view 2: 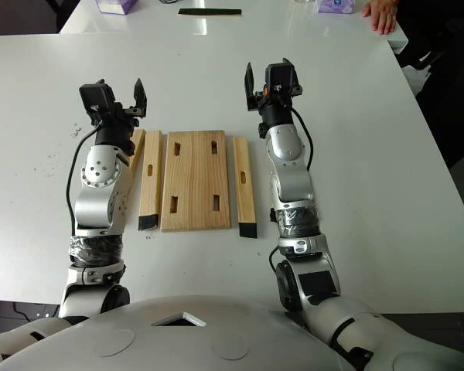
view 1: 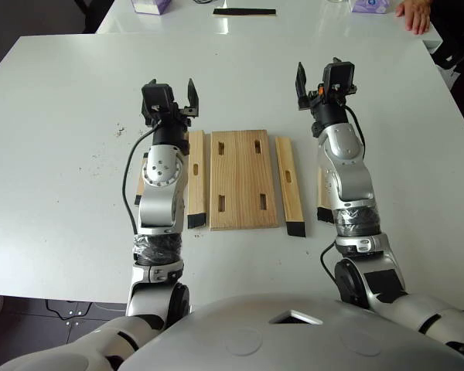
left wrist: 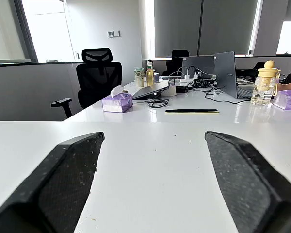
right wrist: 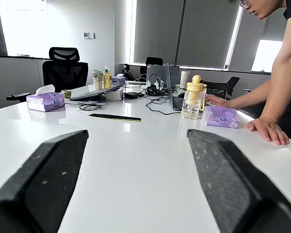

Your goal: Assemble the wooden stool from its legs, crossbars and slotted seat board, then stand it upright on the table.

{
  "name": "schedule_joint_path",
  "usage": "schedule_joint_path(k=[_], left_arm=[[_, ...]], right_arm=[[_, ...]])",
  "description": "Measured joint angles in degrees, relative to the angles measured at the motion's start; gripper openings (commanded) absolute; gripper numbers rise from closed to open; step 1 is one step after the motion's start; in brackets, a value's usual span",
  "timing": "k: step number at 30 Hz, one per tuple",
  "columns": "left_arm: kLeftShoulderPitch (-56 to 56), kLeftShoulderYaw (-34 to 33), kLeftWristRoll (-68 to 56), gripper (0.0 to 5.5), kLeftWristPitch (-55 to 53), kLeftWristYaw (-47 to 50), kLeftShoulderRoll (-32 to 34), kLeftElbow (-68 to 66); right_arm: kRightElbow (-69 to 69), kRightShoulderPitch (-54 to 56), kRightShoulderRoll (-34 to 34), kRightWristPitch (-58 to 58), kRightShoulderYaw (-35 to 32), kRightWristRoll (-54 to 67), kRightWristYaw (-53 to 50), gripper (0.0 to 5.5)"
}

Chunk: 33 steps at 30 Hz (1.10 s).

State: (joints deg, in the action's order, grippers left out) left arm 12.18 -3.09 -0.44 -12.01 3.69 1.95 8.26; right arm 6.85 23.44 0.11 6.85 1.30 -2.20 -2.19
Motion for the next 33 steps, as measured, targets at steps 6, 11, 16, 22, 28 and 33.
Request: schedule_joint_path(k=[6,11,16,22,28,33], left_arm=[[0.0,0.4,-0.4,3.59,0.3,-0.4,-0.4,0.0],[0.1,0.2,-0.6,3.59,0.3,-0.7,-0.4,0.0],[0.4,-0.8,-0.7,3.59,0.3,0.1,-0.5,-0.2],[0.6,-2.4,-0.6,3.59,0.4,1.7,-1.2,-0.2],[0.1,-3.4,-0.9,3.59,0.2,2.5,-2.1,-0.2],[1.8,-4.5,-2.3,3.59,-0.6,2.4,-1.8,-0.9]], right_arm=[[0.2,0.0,0.8,0.0,-0.5,0.1,0.0,3.75],[-1.2,0.0,2.5,0.7,-1.5,2.4,0.2,3.75],[-0.9,1.1,3.1,1.8,-2.6,4.1,0.2,3.75],[-0.9,1.2,2.1,3.7,-3.1,4.1,0.3,3.75],[-1.6,0.3,4.3,5.5,-1.7,4.4,0.3,3.75],[-1.6,0.4,4.0,5.5,-1.7,4.1,0.1,3.75]])
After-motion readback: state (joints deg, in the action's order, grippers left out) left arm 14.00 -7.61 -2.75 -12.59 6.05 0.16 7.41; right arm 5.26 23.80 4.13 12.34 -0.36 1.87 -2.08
